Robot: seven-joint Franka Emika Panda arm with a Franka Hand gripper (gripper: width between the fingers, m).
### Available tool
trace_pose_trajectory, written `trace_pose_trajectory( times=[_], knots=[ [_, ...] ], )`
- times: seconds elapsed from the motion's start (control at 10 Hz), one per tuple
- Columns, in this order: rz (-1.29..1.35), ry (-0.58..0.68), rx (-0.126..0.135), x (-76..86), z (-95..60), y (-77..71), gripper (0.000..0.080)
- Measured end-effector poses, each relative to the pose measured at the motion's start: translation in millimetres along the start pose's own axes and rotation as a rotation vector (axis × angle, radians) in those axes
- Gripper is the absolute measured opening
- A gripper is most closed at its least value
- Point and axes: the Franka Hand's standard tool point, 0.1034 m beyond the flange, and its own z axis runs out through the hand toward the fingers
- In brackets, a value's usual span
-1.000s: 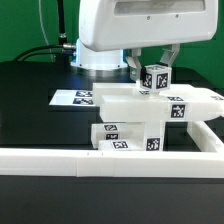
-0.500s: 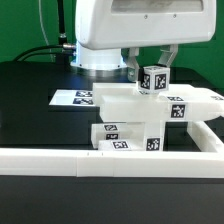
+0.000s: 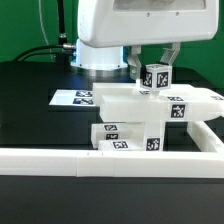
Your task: Assemble chair
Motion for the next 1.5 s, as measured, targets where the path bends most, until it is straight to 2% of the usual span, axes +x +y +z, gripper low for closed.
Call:
trace_pose_trajectory(
  times=[0.2, 0.3, 1.0, 1.5],
  knots=[
    [0.001, 0.000, -0.001, -2.2, 3.2, -4.7, 0.0287],
    [0.014, 0.026, -0.015, 0.9, 3.0, -2.1, 0.0287],
    [0.013, 0.019, -0.010, -6.1, 2.8, -5.3, 0.0287],
    [0.021, 0.023, -0.014, -5.1, 3.4, 3.6, 0.0287]
  ],
)
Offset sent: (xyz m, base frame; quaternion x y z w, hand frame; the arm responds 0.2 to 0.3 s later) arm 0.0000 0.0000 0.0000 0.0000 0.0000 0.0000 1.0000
